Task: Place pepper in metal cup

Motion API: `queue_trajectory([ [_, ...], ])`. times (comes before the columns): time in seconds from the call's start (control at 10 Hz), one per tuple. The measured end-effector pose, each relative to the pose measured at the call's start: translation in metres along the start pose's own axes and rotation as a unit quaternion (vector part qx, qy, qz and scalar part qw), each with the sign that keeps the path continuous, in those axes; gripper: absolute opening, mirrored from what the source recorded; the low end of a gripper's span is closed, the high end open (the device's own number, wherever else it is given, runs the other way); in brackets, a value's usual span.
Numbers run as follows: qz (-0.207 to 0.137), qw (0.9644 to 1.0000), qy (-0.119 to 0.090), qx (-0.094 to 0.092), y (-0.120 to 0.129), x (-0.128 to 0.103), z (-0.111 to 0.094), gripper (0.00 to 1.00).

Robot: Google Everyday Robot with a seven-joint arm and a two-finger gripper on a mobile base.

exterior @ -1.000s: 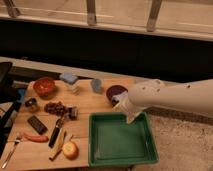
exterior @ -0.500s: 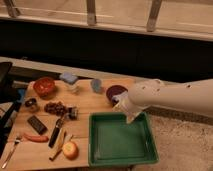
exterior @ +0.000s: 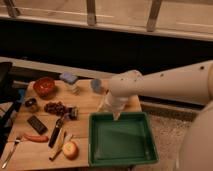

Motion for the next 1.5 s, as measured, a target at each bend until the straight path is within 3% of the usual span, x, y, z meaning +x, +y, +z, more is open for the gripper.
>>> queue_trajectory([
  [0.3,-0.082,0.9959,0.036,-0.013,0.063,0.017,0.01,0.62],
  [0.5,-0.14,0.9882,0.053,-0.034,0.1,0.046,0.013,0.62],
  [0.6,-0.179,0.9808,0.065,-0.045,0.121,0.066,0.016,0.62],
  [0.9,-0.307,0.9429,0.107,-0.071,0.175,0.128,0.025,0.62],
  [1.0,-0.353,0.9241,0.122,-0.08,0.19,0.151,0.029,0.62],
  [1.1,-0.378,0.9128,0.13,-0.085,0.197,0.162,0.031,0.62],
  [1.2,-0.389,0.9071,0.135,-0.086,0.199,0.168,0.031,0.62],
  [1.5,-0.389,0.9076,0.135,-0.082,0.198,0.167,0.031,0.62],
])
